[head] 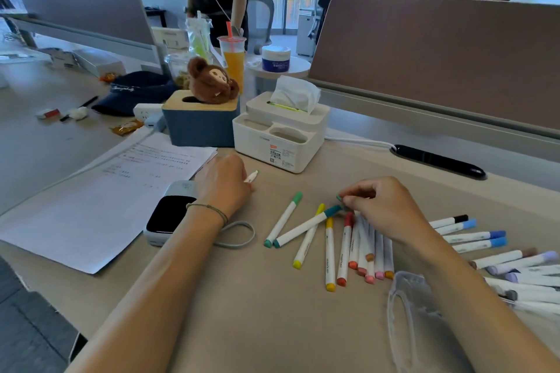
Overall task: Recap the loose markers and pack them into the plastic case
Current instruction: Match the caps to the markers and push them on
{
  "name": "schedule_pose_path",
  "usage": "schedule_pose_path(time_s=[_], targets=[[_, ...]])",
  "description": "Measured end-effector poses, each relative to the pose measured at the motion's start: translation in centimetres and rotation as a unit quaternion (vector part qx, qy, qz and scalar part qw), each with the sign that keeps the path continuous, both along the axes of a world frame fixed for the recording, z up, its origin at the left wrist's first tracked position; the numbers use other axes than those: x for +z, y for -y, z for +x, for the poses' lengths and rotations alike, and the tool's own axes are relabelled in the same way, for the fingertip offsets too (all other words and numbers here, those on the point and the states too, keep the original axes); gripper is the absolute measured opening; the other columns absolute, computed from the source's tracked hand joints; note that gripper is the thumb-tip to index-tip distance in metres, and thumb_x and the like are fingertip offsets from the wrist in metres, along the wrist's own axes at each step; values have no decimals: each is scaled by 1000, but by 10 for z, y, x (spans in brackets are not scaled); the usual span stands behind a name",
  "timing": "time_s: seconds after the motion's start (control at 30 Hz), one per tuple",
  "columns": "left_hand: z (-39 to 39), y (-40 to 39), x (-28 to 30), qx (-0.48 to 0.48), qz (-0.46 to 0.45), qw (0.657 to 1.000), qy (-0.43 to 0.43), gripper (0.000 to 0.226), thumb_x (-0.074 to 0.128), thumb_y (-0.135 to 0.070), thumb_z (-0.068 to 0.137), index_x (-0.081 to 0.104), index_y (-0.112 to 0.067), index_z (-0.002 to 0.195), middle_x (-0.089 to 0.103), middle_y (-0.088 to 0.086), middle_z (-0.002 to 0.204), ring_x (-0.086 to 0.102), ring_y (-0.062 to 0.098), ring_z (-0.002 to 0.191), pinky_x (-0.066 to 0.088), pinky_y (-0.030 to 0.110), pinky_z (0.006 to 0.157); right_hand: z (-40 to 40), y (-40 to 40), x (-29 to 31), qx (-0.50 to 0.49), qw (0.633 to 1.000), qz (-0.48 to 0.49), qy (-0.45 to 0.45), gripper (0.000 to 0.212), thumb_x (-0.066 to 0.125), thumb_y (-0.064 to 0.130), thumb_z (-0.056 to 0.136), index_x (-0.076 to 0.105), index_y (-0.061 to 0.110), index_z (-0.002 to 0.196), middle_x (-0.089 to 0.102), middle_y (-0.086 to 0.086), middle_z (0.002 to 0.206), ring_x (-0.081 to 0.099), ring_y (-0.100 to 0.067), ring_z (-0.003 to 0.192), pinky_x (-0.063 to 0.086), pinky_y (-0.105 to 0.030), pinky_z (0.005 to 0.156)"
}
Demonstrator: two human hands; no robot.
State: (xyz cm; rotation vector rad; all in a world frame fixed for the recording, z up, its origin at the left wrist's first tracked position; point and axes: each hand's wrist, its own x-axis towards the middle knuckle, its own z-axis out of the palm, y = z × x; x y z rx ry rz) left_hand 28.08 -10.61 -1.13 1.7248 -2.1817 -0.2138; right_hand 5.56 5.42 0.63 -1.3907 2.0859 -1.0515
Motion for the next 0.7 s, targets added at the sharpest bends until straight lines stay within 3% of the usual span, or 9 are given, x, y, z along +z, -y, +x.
schedule_pose_path(time_s=[0.07, 0.13, 0.3, 0.37, 0.5, 0.6, 0.7], targets=[[0, -1, 0, 3, -3, 1000, 10, 21, 80, -40, 83, 71, -23, 90, 67, 1, 91, 60, 19, 83, 54, 32, 73, -7, -1, 4, -18, 1000, -10, 10, 15, 69, 15, 95, 79, 26, 96, 73, 12, 95, 66, -4, 91, 51, -18, 76], [0, 0, 0, -1, 2, 1000, 2, 17, 79, -36, 84, 72, -22, 90, 69, 2, 91, 61, 19, 82, 57, 34, 75, -15, -2, 8, -29, 999, -15, 7, 14, 68, 14, 95, 78, 24, 97, 73, 10, 96, 66, -4, 91, 49, -18, 72], [-9, -10, 8, -82, 16, 992, -96, 2, 72, -28, 88, 74, -26, 87, 69, -6, 89, 61, 11, 81, 55, 27, 74, -31, 12, 10, -33, 995, -7, -90, 15, 70, 10, 93, 77, 23, 97, 73, 5, 100, 65, -8, 96, 46, -18, 73], [-18, -24, 16, -129, 59, 978, -151, 4, 73, -31, 89, 72, -27, 87, 67, -10, 82, 61, 8, 77, 49, 19, 68, -31, 22, 6, -13, 987, 28, -157, 17, 69, 10, 92, 77, 21, 102, 73, 3, 104, 66, -10, 96, 50, -21, 77], [-31, -43, 19, -193, 154, 934, -259, 8, 72, -33, 90, 72, -26, 96, 75, -8, 81, 71, 9, 75, 55, 18, 70, -23, 40, 3, 24, 962, 72, -263, 15, 71, 16, 89, 76, 22, 103, 73, 1, 103, 66, -14, 91, 58, -33, 84], [-36, -48, 19, -202, 202, 908, -306, 10, 68, -28, 94, 71, -22, 101, 77, -9, 77, 72, 2, 71, 53, 12, 64, -20, 49, 3, 49, 940, 96, -323, 17, 76, 28, 87, 74, 24, 103, 70, 1, 102, 62, -17, 90, 54, -32, 78], [-39, -52, 19, -202, 229, 892, -333, 11, 66, -26, 96, 70, -20, 104, 77, -6, 79, 72, 2, 70, 53, 16, 65, -19, 55, -2, 80, 919, 124, -365, 25, 76, 36, 88, 72, 27, 111, 67, -1, 110, 59, -20, 97, 47, -30, 78]])
